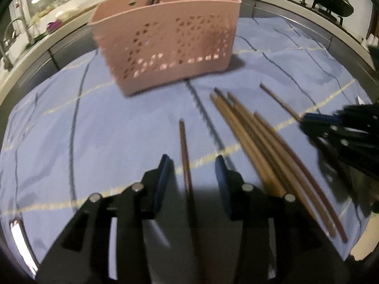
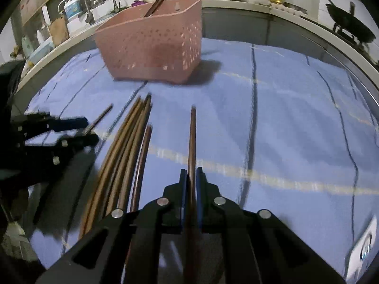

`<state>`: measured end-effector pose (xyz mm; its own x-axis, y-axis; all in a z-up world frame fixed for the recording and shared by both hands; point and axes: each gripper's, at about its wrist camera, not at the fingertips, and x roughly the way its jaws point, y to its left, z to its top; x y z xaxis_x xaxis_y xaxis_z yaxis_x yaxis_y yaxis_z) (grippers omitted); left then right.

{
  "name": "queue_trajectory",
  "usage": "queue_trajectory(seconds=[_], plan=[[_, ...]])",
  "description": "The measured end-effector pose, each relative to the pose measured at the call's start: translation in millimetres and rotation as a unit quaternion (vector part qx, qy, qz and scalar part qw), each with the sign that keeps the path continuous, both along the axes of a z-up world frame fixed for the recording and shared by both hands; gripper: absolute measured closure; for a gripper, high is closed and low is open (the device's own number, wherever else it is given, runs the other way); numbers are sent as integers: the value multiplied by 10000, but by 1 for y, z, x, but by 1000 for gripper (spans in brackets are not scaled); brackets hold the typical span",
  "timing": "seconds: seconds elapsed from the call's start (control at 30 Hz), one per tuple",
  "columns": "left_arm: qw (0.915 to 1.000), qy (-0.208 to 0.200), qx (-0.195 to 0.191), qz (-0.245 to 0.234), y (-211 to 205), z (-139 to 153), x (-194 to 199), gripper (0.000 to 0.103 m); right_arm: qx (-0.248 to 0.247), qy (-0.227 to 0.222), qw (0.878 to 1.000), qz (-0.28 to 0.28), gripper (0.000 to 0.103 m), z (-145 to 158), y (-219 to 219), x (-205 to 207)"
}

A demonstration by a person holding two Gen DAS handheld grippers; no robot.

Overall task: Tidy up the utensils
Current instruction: 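Return to the bundle and close the right tool on a chopstick while the left grasps another, then lift both held chopsticks and carry them over the pink basket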

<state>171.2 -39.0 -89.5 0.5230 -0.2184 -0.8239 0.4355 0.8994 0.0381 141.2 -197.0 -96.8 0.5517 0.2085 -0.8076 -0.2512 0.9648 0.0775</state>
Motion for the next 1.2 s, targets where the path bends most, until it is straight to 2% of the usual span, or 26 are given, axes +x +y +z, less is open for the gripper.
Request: queue_trajectory(seconds=[0.03,0.1,0.23,0.3,0.43,0.53,0.63,0.73,0.87,1.0,1.2], plan=[[10000,-31,-67,-47,-2,0,4,82,77,23,10000,10,95,0,1,8],[9996,48,-229,-152,-6,0,7,98,263,43,9996,78,95,0,3,23],[9986,237,-459,-146,-4,6,9,99,423,114,9990,82,98,2,5,34],[9975,91,-692,-146,4,22,3,99,687,-47,9976,62,98,14,0,27],[9915,-494,-1194,-135,25,76,-17,99,973,-876,9913,124,98,57,-3,-3],[9847,-884,-1492,-142,38,108,-36,99,1085,-1665,9799,149,98,95,-4,-34],[9770,-1243,-1725,-144,50,136,-55,99,1089,-2213,9690,142,98,117,-2,-56],[9726,-1440,-1822,-136,60,148,-72,99,1043,-2613,9596,97,98,127,1,-72],[9737,-1432,-1772,-77,59,145,-72,99,964,-2684,9585,18,98,125,3,-69],[9721,-1346,-1919,-12,67,149,-70,99,1023,-2706,9573,-19,98,138,3,-67],[9605,-1734,-2177,-73,78,196,-69,99,1273,-2948,9470,110,98,179,6,-60]])
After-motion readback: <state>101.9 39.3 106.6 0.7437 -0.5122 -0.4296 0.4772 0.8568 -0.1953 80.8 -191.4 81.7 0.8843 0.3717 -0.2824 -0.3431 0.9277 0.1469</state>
